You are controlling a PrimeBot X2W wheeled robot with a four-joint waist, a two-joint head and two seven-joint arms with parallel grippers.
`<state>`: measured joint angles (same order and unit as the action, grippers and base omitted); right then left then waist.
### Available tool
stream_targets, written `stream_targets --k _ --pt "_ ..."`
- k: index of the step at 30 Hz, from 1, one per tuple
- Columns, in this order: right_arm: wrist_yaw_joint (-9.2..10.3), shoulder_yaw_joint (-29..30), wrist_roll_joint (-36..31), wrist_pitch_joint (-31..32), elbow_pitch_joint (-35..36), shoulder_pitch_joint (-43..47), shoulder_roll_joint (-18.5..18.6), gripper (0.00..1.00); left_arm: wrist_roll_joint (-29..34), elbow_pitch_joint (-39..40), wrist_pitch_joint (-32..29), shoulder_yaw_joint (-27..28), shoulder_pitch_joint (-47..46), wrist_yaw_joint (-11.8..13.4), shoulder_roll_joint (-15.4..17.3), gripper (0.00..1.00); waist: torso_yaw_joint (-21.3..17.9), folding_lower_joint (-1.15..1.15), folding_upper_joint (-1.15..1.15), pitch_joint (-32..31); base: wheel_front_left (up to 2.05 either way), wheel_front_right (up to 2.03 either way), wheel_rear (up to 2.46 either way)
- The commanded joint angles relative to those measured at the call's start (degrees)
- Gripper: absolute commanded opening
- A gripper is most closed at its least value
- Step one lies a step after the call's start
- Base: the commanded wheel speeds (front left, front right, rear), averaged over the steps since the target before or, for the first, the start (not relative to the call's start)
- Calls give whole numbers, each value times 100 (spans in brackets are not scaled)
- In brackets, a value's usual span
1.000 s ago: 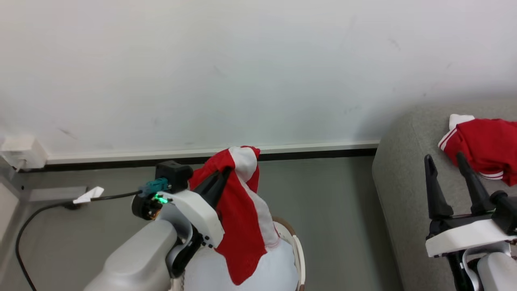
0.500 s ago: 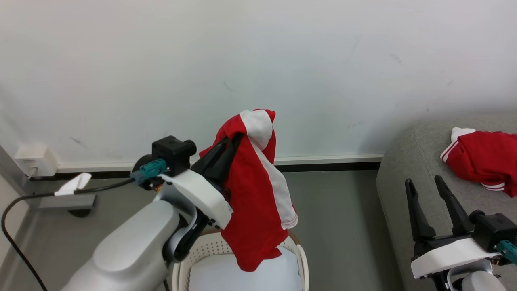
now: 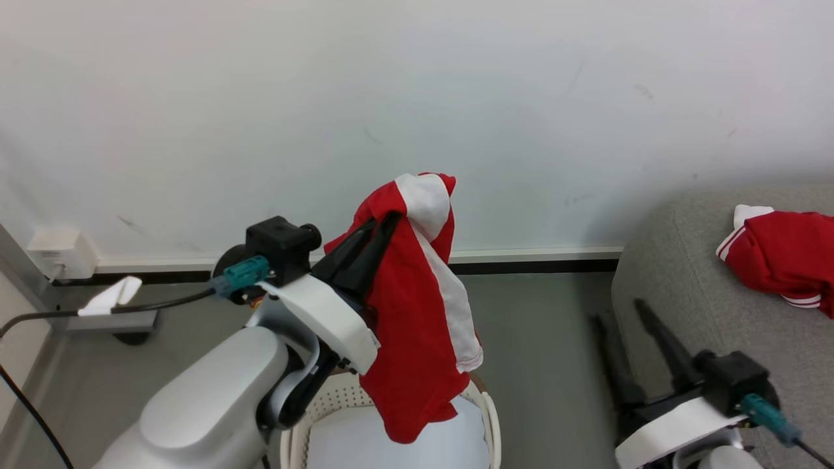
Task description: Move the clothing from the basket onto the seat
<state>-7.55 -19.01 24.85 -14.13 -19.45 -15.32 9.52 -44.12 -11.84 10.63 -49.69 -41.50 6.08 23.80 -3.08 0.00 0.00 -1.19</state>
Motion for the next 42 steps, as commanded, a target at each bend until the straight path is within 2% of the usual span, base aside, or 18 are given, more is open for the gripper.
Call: stream_targets --k 1,16,23,28,33,37,42 --pt "13 -120 51 9 11 -74 51 100 -44 26 -1 4 58 -17 -3 0 5 0 0 5 0 0 0" --pt "13 -2368 680 305 -663 -1225 596 100 1 -153 -75 -358 -202 -371 -409 0 466 0 0 0 0 0 0" --pt "13 -3316 1555 459 -1076 -1781 867 100 -5 -179 -130 -581 -290 -609 -644 0 841 0 0 -58 0 0 0" --pt "13 -4150 2233 598 -1010 -2179 1204 100 -3 -202 -177 -732 -376 -781 -784 0 1122 0 0 -74 0 0 0" --pt "13 -5047 2901 662 -741 -2601 1442 100 20 -203 -208 -830 -415 -846 -876 0 1290 0 0 -74 0 0 0" --pt "13 -5382 3275 714 -551 -2825 1501 100 24 -187 -220 -888 -425 -879 -912 0 1369 0 0 -71 0 0 0" --pt "13 -5445 3368 736 -556 -2871 1366 100 35 -130 -238 -945 -448 -905 -941 0 1452 0 0 -84 0 0 0"
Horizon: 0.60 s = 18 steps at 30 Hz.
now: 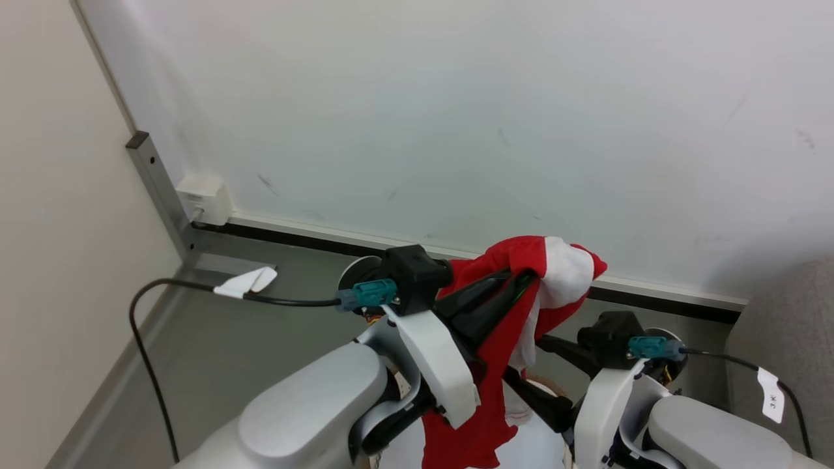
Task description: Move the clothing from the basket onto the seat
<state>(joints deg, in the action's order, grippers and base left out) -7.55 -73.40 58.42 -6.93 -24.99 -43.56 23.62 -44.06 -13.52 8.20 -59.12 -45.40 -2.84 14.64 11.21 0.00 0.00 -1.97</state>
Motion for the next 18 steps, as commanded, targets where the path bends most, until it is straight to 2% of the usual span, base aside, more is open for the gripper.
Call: stream_targets --k 1,7,13,18 --pt "13 -8 -3 35 5 1 -92 100 24 48 2 -7 -57 -7 -23 0 34 0 0 -8 0 0 0" --pt "13 -9 -128 128 -108 151 -306 100 -5 119 -12 -39 -50 -5 -28 0 47 0 0 -11 0 0 0" --pt "13 -9 -240 -136 -730 46 -540 100 -28 170 -20 -60 -44 22 -26 0 29 0 0 -17 0 0 0" --pt "13 -9 -291 -194 -984 73 -661 100 -49 188 -16 -71 -35 23 -29 0 27 0 0 -17 0 0 0"
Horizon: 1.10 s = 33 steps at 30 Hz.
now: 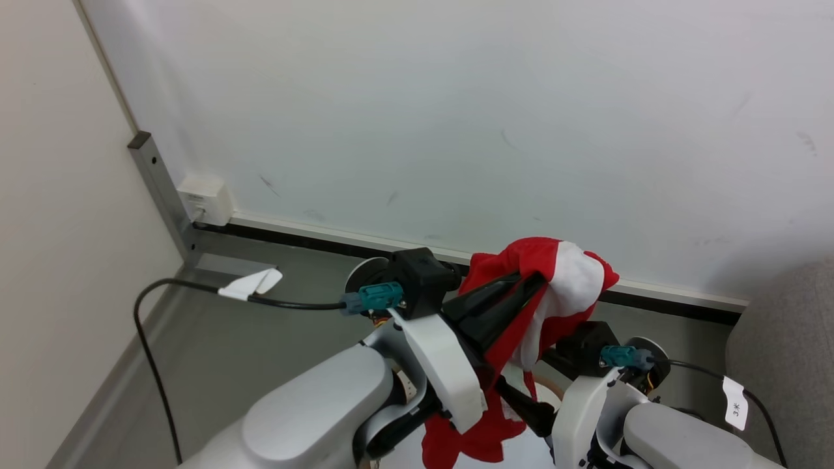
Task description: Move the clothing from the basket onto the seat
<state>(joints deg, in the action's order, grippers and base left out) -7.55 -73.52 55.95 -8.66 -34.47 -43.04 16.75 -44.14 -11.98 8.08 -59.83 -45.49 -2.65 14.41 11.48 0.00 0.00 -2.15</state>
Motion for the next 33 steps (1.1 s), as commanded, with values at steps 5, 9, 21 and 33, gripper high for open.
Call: stream_targets --k 5,9,21,33 --pt "13 4 -38 -94 -248 -5 -107 42 -56 56 27 -6 -30 10 -10 0 10 0 0 10 0 0 0" --pt "13 4 19 -184 -368 -38 -166 0 -75 46 41 -12 -15 14 12 0 19 0 0 15 0 0 0" --pt "13 83 425 -652 -511 -169 -22 0 -136 -275 103 64 133 164 143 0 -97 0 0 -6 0 0 0" --pt "13 1865 -550 -652 265 313 419 0 -257 -474 229 124 366 291 205 100 -665 0 0 58 0 0 0"
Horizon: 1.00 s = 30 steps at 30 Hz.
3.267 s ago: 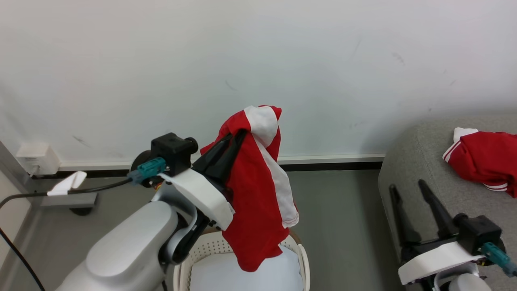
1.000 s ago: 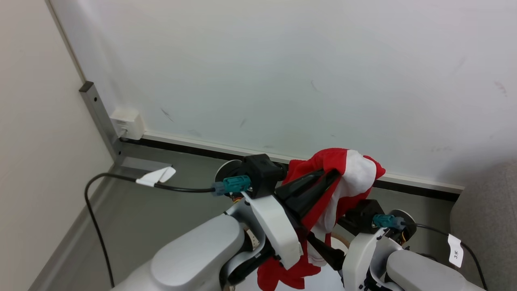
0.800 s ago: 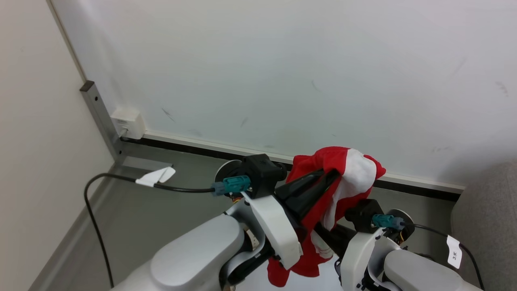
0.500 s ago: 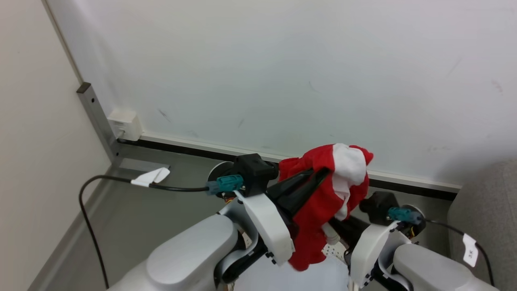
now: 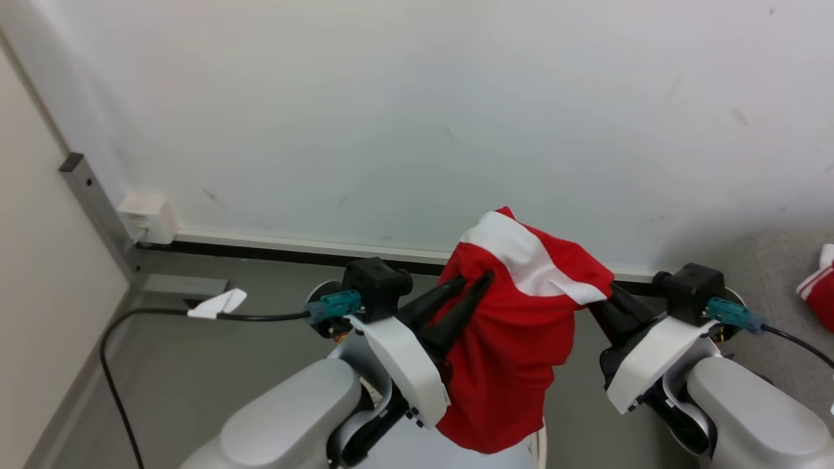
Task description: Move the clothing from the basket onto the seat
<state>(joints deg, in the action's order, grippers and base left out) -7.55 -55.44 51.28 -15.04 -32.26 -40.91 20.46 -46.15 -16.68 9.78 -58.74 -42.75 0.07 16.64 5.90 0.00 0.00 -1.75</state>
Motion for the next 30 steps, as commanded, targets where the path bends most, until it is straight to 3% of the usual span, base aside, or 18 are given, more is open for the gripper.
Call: stream_targets --k 1,7,30 --pt "13 188 -162 -15 108 169 55 0 -95 12 56 28 119 3 -38 100 -164 0 0 27 0 0 0" --pt "13 1022 -703 -16 537 596 177 0 -148 116 13 -35 204 -36 -40 100 -553 0 0 95 0 0 0" --pt "13 3188 -2016 -17 2112 1678 403 0 332 155 452 -36 289 88 -41 100 -2333 0 0 535 0 0 0"
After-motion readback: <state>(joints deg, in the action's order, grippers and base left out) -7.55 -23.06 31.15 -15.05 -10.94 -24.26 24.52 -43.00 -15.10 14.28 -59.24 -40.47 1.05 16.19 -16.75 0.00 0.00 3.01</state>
